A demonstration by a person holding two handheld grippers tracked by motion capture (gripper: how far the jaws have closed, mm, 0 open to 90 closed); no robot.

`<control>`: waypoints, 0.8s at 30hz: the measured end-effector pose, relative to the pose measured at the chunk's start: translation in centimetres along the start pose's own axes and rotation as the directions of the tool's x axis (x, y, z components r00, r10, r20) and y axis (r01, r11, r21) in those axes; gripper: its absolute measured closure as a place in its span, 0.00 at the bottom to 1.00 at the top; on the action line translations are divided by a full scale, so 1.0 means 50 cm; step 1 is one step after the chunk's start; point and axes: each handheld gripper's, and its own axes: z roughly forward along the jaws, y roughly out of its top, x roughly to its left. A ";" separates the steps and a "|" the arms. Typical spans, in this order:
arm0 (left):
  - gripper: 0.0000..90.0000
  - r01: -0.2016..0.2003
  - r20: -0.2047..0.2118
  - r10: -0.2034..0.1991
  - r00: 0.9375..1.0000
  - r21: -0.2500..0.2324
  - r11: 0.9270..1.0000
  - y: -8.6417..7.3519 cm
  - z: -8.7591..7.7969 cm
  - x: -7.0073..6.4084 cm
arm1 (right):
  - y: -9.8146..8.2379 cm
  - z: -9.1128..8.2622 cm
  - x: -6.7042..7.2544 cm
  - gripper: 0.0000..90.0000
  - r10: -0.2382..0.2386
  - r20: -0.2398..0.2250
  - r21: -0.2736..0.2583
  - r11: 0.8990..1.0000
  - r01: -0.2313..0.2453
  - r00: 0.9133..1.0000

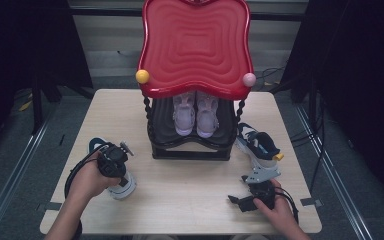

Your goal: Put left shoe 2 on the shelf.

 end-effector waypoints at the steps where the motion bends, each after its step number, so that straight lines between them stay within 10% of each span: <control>1: 0.81 -0.006 -0.003 0.006 1.000 0.002 1.000 0.001 -0.003 0.000 | 0.000 0.000 0.000 0.13 0.000 0.000 0.000 1.000 0.000 1.000; 24: 0.81 -0.100 0.022 0.099 0.995 0.037 0.994 0.041 -0.105 -0.007 | 0.000 0.000 0.000 0.13 0.001 0.002 -0.003 1.000 -0.001 1.000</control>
